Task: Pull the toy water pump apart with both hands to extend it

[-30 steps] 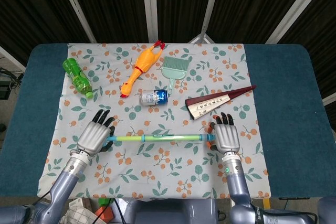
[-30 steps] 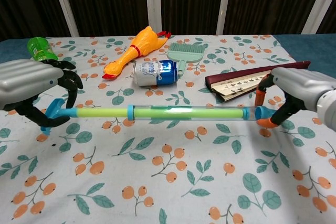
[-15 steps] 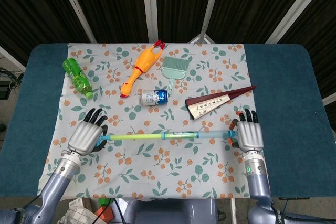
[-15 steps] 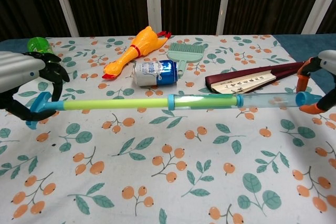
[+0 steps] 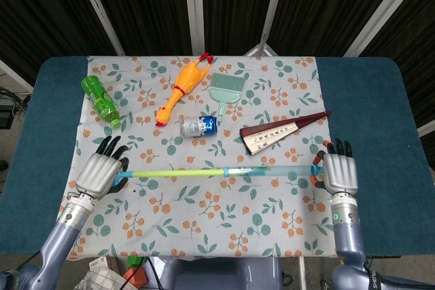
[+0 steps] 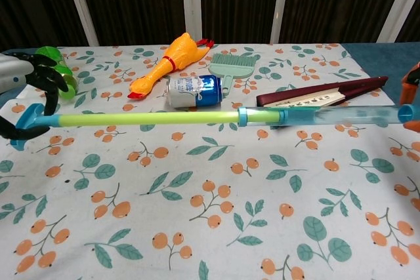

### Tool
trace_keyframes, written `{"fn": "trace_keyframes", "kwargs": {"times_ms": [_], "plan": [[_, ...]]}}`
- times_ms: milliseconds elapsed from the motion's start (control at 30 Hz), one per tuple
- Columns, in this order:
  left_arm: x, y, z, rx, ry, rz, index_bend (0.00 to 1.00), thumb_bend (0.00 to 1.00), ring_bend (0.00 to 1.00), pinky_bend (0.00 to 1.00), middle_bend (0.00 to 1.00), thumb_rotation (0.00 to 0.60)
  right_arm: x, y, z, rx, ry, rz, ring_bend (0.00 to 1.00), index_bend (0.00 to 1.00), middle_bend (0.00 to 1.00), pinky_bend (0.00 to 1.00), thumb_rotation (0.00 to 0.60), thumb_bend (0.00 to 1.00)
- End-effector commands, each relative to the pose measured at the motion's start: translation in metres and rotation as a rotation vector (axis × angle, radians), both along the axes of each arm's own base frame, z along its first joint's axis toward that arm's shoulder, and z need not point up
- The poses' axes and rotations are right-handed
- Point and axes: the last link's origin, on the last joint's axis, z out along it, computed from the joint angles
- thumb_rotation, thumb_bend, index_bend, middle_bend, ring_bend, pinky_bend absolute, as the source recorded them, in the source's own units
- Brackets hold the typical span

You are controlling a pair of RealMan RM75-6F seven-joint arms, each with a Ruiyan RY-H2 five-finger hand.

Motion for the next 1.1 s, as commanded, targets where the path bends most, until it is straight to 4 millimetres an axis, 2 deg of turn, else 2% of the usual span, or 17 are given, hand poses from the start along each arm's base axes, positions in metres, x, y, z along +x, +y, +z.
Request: {"fn": "trace_keyframes", "kwargs": {"times_ms": [33,633,733,800,867,967,1033,1100], "plan": [[-0.001,0.000,0.001,0.000,0.004,-0.001,0.64,0.52,0.00,0.02,0.20,0.600,-0.003,-0.001,0.003,-0.005,0.004,-0.006,0.00,0.74,0.21,0.00,0.600,0.31],[-0.006,-0.002,0.010,0.002,0.031,-0.002,0.64,0.52,0.00,0.02,0.19,0.600,-0.019,-0.005,0.017,-0.030,0.027,-0.045,0.00,0.74,0.21,0.00,0.600,0.31],[-0.006,-0.002,0.010,0.001,0.031,-0.001,0.60,0.52,0.00,0.02,0.17,0.600,-0.021,-0.005,0.018,-0.030,0.026,-0.050,0.00,0.73,0.21,0.00,0.600,0.31],[-0.005,-0.003,0.009,-0.004,0.024,0.000,0.53,0.47,0.00,0.01,0.15,0.600,-0.023,-0.003,0.017,-0.019,0.022,-0.057,0.00,0.65,0.20,0.00,0.600,0.31],[-0.005,-0.004,0.008,-0.010,0.015,0.004,0.41,0.36,0.00,0.01,0.10,0.600,-0.023,-0.001,0.017,0.004,0.021,-0.068,0.00,0.40,0.11,0.00,0.600,0.31],[-0.005,-0.006,0.006,-0.020,0.011,0.012,0.26,0.23,0.00,0.00,0.06,0.600,-0.024,0.001,0.016,0.030,0.030,-0.074,0.00,0.11,0.01,0.00,0.600,0.31],[-0.004,-0.008,0.004,-0.032,0.011,0.014,0.21,0.16,0.00,0.00,0.06,0.600,-0.024,0.003,0.016,0.045,0.042,-0.077,0.00,0.03,0.00,0.00,0.600,0.31],[-0.004,-0.008,0.003,-0.035,0.009,0.017,0.20,0.13,0.00,0.00,0.06,0.600,-0.024,0.004,0.016,0.048,0.045,-0.080,0.00,0.00,0.00,0.00,0.600,0.31]]}}
